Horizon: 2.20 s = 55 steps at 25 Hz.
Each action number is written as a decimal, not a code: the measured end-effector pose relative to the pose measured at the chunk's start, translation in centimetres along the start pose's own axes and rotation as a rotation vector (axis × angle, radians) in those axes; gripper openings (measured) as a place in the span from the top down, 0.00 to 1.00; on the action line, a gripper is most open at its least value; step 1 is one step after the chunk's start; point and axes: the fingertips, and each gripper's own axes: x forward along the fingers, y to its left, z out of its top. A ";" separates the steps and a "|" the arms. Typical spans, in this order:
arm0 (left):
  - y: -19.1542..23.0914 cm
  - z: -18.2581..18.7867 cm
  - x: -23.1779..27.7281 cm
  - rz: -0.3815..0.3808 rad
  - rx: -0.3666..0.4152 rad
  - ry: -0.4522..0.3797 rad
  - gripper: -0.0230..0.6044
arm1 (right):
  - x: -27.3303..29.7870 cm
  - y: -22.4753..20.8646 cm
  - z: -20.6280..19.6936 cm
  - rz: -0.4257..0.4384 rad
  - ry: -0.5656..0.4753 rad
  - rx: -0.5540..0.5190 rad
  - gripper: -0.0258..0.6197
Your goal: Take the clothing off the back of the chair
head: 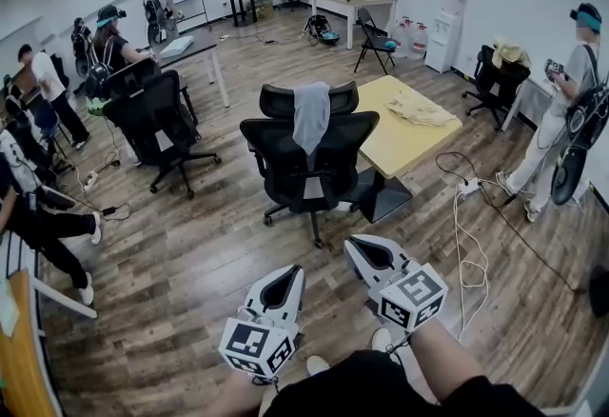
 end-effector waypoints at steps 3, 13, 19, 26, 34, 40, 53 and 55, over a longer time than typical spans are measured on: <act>0.1 0.0 -0.4 -0.002 -0.004 -0.002 0.93 | 0.4 0.2 0.4 0.001 -0.008 -0.004 0.94; 0.8 0.1 -0.9 0.000 -0.013 -0.010 0.93 | 1.7 0.1 1.5 0.000 -0.023 -0.021 0.94; 1.9 0.0 0.0 0.020 -0.014 -0.005 0.93 | 3.3 -1.7 2.3 0.003 -0.037 -0.025 0.94; 3.3 0.3 2.8 0.042 -0.010 0.000 0.93 | 6.1 -4.6 3.0 0.024 -0.040 -0.031 0.94; 5.7 0.8 8.3 0.061 -0.017 0.008 0.93 | 10.2 -9.9 3.5 0.034 -0.025 -0.015 0.94; 8.2 1.4 12.2 0.083 -0.017 0.010 0.93 | 13.9 -13.9 3.5 0.045 -0.015 -0.003 0.94; 12.5 2.0 20.9 0.099 -0.030 0.034 0.93 | 21.2 -23.1 3.6 0.017 -0.004 0.041 0.74; 12.9 2.0 21.7 0.101 -0.030 0.035 0.93 | 22.2 -24.2 3.3 0.009 0.005 0.049 0.70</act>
